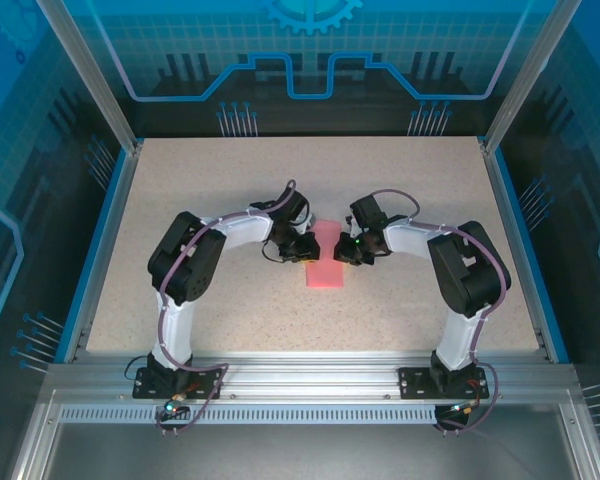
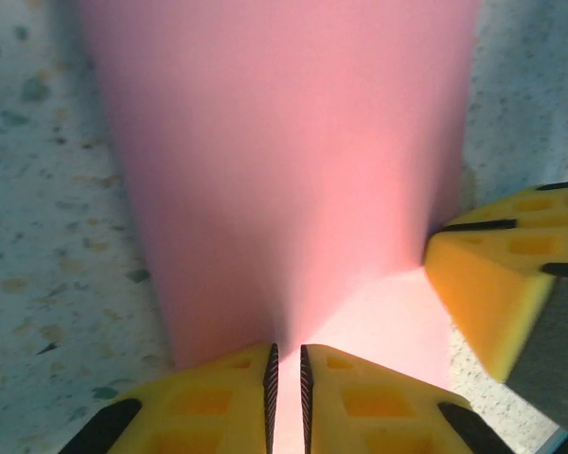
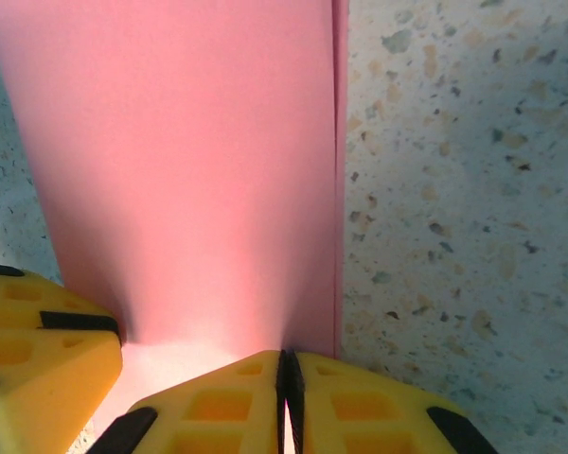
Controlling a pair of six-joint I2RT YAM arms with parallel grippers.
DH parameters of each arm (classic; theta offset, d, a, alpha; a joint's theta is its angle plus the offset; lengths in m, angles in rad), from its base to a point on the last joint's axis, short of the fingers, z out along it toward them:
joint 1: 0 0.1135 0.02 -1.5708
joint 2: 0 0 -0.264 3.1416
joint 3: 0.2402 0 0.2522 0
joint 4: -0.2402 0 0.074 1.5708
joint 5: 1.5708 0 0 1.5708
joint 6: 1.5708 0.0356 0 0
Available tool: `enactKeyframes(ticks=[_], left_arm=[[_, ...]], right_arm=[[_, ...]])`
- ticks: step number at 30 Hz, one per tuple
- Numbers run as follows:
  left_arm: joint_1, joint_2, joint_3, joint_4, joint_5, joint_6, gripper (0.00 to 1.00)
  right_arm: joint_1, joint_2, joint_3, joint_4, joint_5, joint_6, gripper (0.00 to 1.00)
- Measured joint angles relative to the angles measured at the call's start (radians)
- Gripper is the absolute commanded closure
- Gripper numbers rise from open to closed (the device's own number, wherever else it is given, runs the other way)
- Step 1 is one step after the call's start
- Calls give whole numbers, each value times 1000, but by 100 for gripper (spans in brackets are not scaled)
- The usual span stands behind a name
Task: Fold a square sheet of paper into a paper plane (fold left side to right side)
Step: First fold the square sheet of paper in half at the center of the table, then hold the square sheet of paper at the center of the table.
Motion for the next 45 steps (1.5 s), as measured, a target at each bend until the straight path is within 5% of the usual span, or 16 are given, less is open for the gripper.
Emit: enactKeyframes(ticks=[30,45], left_arm=[[99,-142,-171,82,29,-1,88],[15,-30,-89,169,140,-35,87]], right_arm=[[4,2,10,-16,14,-14,88],[5,3,12,-20,14,-14,88]])
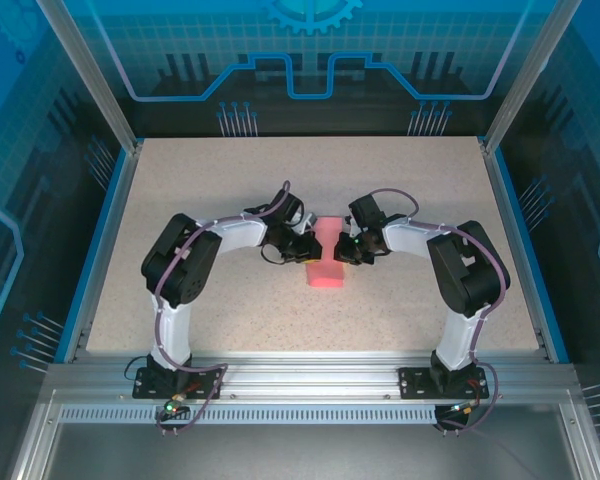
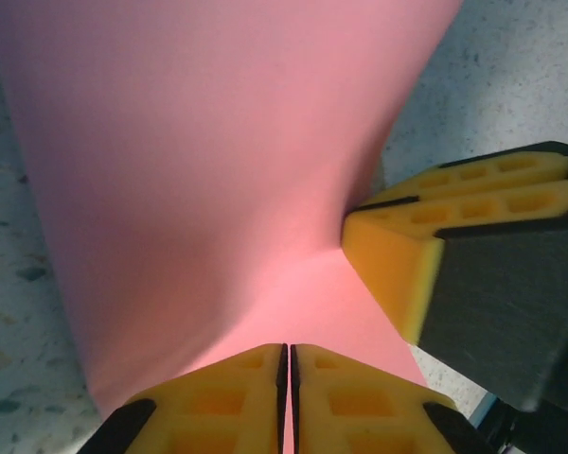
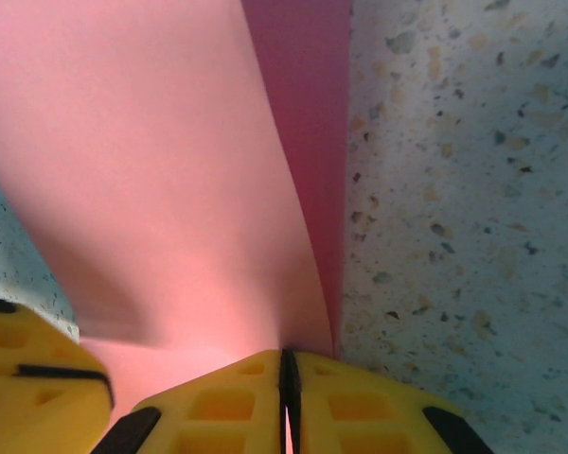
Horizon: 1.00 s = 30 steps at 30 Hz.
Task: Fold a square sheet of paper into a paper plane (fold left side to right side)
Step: Hold the square sheet of paper at the center of the table.
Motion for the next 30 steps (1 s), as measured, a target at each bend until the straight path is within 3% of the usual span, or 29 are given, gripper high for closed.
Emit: enactKeyframes(ticks=[21,30], left_arm=[[0,26,-6,-19,-11,0,87],[0,28,-6,-19,-12,0,87]], right_arm=[[-1,-31,-23,32,-13,-1,89],[-1,-63,-27,161,-75,-3,89]])
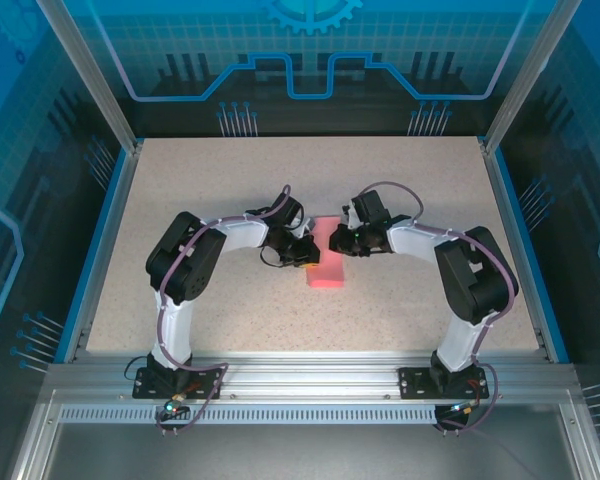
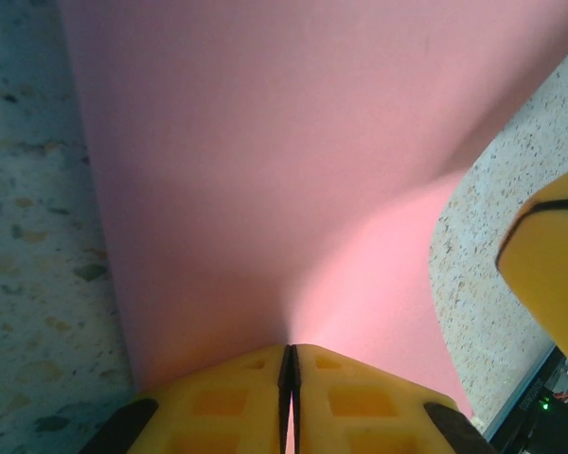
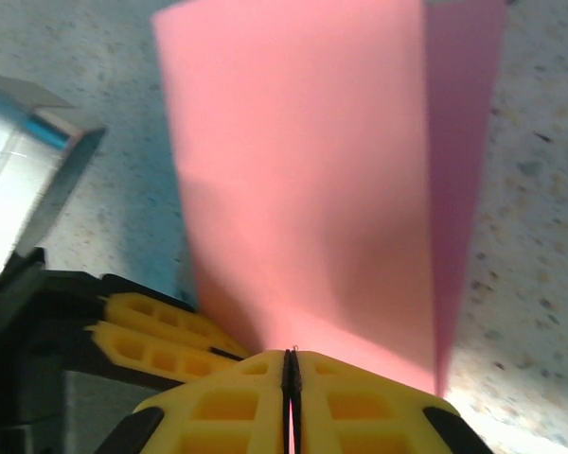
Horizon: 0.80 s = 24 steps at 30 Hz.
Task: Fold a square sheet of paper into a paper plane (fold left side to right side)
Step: Hold the square sheet of paper at the center of the table.
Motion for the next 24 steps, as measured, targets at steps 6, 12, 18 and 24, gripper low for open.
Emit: enactKeyframes(ticks=[6,12,18,24], left_arm=[[0,2,1,0,0,0,87],[0,2,2,-2,0,0,87],[0,2,2,-2,0,0,87],[0,2,2,-2,0,1,87]], right_arm=[[0,88,51,58,-56,7,89],[0,164,106,61,-75,7,90],[0,206,129,45,-72,7,90],[1,208,138,27,-62,8,90]])
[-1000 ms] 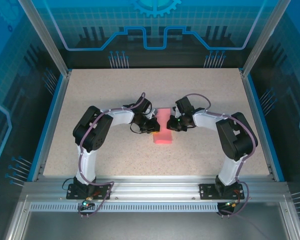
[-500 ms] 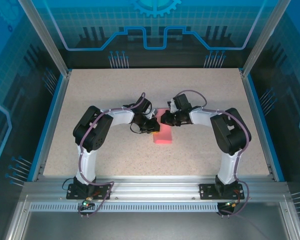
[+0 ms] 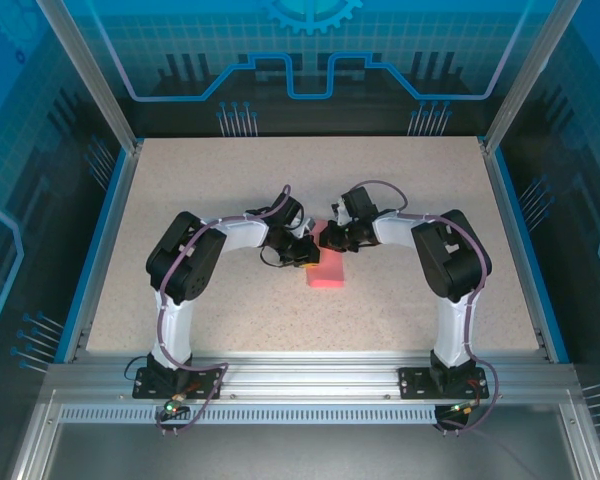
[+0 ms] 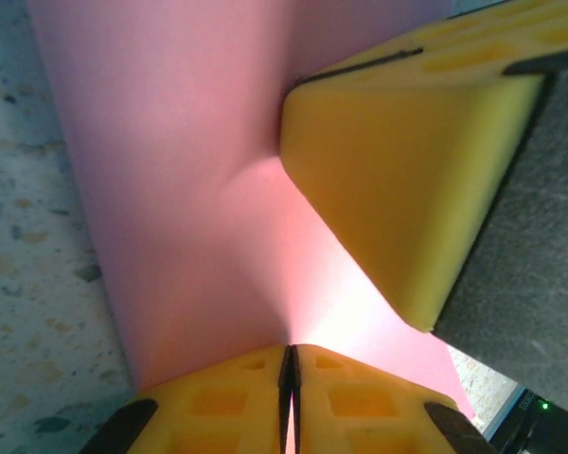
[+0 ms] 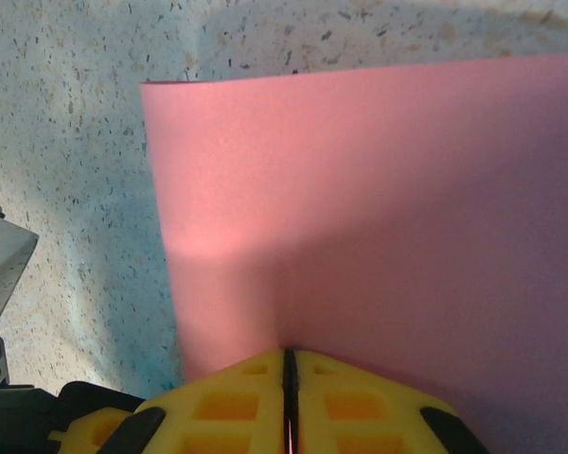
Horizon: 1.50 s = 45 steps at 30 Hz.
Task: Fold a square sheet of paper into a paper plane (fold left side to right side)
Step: Hold the square sheet of paper at the center of the table, then first fold the square sheet of paper in half at the center of the table.
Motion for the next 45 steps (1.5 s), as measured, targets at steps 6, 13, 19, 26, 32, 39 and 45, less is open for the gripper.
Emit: enactKeyframes(ticks=[6,13,19,26,32,39,45], left_arm=[[0,0,0,0,0,0,87],[-2,-10,-14,9,-2,4,87],[-8,-40,-56,15,-8,11,87],[-13,-88,-122,11,-7,28,87],[-19,-131,-176,-6,-2,36,87],[-33,-166,-220,-34,12,58,87],[-45,-186,-235,-72,15,64,87]], right_arm=[[0,0,-2,1,4,16,90],[0,0,-5,5,5,26,90],[2,0,-3,-5,3,26,90],[2,0,2,-21,1,26,90],[4,1,6,-30,2,26,90],[5,5,17,-48,3,25,90],[6,6,21,-56,3,25,90]])
